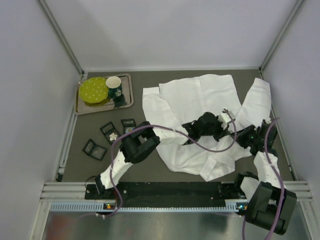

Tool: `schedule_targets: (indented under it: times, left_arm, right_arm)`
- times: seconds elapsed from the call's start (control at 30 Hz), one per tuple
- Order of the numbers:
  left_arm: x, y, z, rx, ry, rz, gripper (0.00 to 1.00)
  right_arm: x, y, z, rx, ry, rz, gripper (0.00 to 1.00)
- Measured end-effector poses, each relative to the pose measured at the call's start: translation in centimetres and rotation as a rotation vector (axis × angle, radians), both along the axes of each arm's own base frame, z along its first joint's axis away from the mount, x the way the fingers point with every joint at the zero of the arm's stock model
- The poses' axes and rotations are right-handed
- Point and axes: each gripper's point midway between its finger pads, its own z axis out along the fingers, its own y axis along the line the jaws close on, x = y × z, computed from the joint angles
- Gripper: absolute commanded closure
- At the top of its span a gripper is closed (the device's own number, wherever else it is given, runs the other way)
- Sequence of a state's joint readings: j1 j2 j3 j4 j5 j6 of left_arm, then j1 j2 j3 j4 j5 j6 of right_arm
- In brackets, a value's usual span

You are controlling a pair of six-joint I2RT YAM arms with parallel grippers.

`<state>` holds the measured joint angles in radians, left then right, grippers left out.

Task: Remove the brooch from the garment
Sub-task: Remove the brooch from the clothes.

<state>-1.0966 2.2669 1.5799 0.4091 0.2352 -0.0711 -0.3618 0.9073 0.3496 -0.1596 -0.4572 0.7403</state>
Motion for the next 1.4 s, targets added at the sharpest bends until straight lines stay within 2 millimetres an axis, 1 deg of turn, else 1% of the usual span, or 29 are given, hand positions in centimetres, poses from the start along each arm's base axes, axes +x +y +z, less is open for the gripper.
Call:
schedule_targets:
  times: [0.1, 0.3, 0.43, 0.67, 0.83, 1.0, 1.27, 1.4]
  left_arm:
    - [0.0, -0.1, 0.0, 0.008, 0.025, 0.002, 1.00]
    - [0.2, -0.8, 0.1, 0.010, 0.081, 0.016, 1.00]
    - [0.0, -0.7, -0.3, 0.034, 0.087, 0.005, 1.00]
    - [0.0, -0.2, -1.4, 0.069, 0.014, -0.024, 1.00]
    - [0.4, -0.2, -1.3, 0.075, -0.063, -0.035, 1.00]
    - [0.6, 0.1, -1.5, 0.081, -0.123, -0.040, 1.00]
    - [0.6, 0.6, -1.9, 0.095, -0.181, -0.060, 1.00]
    - [0.6, 0.6, -1.6, 0.091, -0.189, -0.061, 1.00]
  right_arm:
    - [0.0, 0.0, -0.1, -0.011, -0.018, 0.008, 0.84]
    - [0.1, -0.6, 0.1, -0.070, -0.050, 0.007, 0.85]
    - [-0.3, -0.6, -0.2, -0.085, -0.018, 0.020, 0.85]
    - [-0.3, -0.3, -1.2, -0.049, 0.086, 0.056, 0.85]
    - [0.2, -0.4, -0.7, -0.035, 0.108, 0.056, 0.85]
    - [0.4, -0.2, -0.9, 0.000, 0.137, 0.059, 0.85]
    - [0.5, 0.2, -1.2, 0.070, 0.169, 0.054, 0.78]
    - [0.4, 0.1, -1.0, 0.054, 0.159, 0.061, 0.66]
